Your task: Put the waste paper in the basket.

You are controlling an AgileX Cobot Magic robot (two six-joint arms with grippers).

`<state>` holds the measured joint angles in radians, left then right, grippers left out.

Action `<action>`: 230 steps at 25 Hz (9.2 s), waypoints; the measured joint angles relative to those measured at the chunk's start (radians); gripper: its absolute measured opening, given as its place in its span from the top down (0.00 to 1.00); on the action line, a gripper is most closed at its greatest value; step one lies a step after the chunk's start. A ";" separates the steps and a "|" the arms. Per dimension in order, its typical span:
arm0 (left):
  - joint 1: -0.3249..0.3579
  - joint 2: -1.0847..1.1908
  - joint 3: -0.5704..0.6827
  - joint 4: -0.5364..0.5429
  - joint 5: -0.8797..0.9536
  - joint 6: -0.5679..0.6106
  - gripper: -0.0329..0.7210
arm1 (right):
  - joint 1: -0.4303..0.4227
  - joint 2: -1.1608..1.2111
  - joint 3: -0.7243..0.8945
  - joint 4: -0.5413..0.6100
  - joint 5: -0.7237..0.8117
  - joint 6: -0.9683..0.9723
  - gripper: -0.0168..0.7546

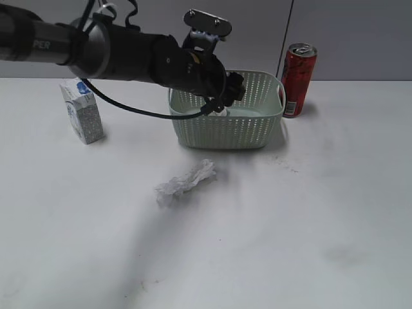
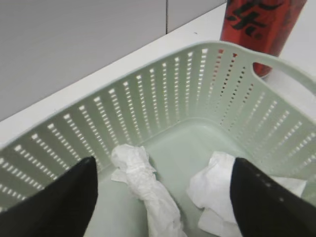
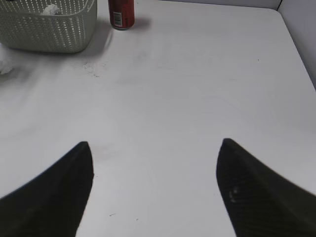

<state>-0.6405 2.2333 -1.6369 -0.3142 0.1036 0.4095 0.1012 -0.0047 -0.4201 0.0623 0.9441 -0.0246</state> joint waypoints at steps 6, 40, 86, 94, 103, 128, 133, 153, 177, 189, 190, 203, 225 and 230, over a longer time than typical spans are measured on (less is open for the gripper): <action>0.019 -0.117 0.000 0.030 0.192 0.000 0.11 | 0.000 0.000 0.000 0.000 0.000 0.000 0.22; 0.538 -0.750 0.256 0.175 1.110 -0.098 0.17 | 0.000 0.722 -0.176 0.075 -0.299 0.000 0.22; 0.538 -2.238 1.126 0.176 0.954 -0.195 0.18 | 0.685 2.093 -1.150 0.012 -0.146 -0.022 0.22; 0.538 -2.238 1.126 0.176 0.954 -0.195 0.18 | 0.686 2.246 -1.228 -0.136 -0.168 0.149 0.22; 0.538 -2.238 1.126 0.179 0.954 -0.195 0.18 | 0.686 2.316 -1.243 -0.094 -0.192 0.167 0.23; 0.538 -2.238 1.126 0.184 0.954 -0.195 0.23 | 0.680 2.341 -1.852 -0.025 -0.136 0.011 0.95; 0.538 -2.238 1.126 0.184 0.954 -0.195 0.23 | 0.632 2.341 -1.926 -0.215 -0.115 0.007 0.96; 0.538 -2.238 1.126 0.184 0.954 -0.195 0.24 | 0.404 2.466 -1.916 -0.079 0.203 0.098 0.65; 0.538 -2.238 1.126 0.184 0.954 -0.195 0.24 | 0.325 2.386 -2.284 -0.159 0.248 0.099 0.21; 0.538 -2.238 1.126 0.184 0.954 -0.195 0.24 | -0.031 2.173 -2.109 0.073 0.251 0.083 0.21; 0.538 -2.238 1.126 0.184 0.954 -0.195 0.24 | -0.053 2.137 -2.059 0.075 0.251 0.080 0.21; 0.538 -2.238 1.126 0.184 0.954 -0.195 0.24 | -0.084 1.668 -1.117 0.006 0.176 -0.017 0.21; 0.538 -2.238 1.126 0.184 0.954 -0.195 0.24 | -0.084 0.715 -0.078 0.005 -0.081 -0.022 0.21; 0.538 -2.238 1.126 0.184 0.954 -0.195 0.24 | -0.084 0.495 -0.030 0.002 -0.049 -0.031 0.21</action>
<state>-0.1022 -0.0044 -0.5108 -0.1300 1.0571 0.2147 0.0170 0.4905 -0.4501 0.0641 0.8953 -0.0551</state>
